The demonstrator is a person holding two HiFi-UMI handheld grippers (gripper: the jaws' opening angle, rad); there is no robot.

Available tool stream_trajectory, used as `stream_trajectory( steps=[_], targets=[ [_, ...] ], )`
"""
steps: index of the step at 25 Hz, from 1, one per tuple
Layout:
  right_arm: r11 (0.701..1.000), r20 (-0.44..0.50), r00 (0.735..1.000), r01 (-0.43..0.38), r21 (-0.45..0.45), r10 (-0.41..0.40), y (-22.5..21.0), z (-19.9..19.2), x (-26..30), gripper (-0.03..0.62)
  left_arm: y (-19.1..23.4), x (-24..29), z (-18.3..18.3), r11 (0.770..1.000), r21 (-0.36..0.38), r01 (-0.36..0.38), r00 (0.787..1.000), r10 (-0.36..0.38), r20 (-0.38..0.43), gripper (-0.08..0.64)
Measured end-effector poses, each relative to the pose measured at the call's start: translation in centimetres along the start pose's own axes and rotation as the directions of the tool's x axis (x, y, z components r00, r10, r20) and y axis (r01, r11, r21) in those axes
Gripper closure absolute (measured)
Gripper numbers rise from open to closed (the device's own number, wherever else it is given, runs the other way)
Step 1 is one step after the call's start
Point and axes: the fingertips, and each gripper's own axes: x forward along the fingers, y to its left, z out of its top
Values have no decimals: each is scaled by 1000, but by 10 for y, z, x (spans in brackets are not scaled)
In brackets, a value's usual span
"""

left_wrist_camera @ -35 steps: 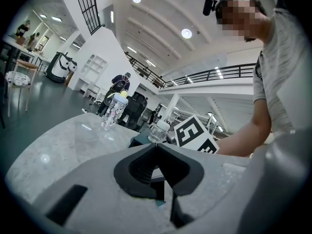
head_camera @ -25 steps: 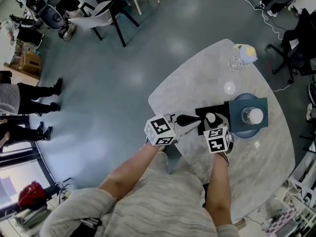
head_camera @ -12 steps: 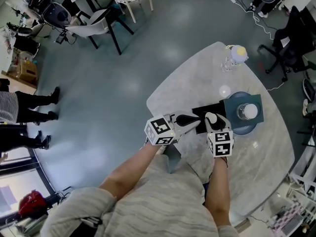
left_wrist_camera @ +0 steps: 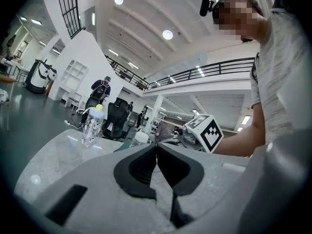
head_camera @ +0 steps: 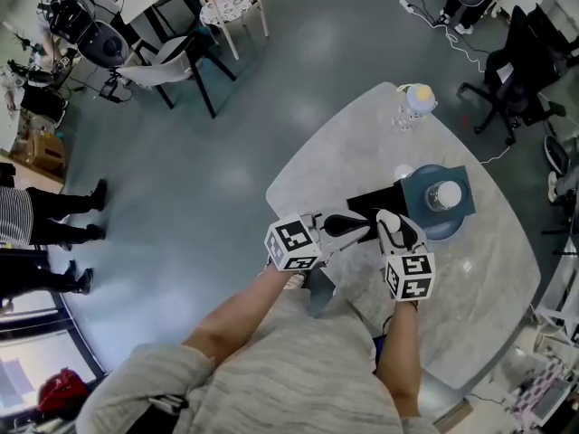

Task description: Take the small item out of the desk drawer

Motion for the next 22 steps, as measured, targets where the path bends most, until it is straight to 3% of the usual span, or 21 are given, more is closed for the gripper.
stream_trajectory(
  steps=[11, 22],
  targets=[
    [1000, 161, 986, 28, 11, -30, 24, 26, -59, 425, -46, -2, 27, 991, 101, 92, 995, -95, 19, 543],
    [996, 277, 959, 50, 73, -68, 46, 41, -103, 425, -77, -13, 41, 975, 151, 163, 986, -168, 15, 543]
  ],
)
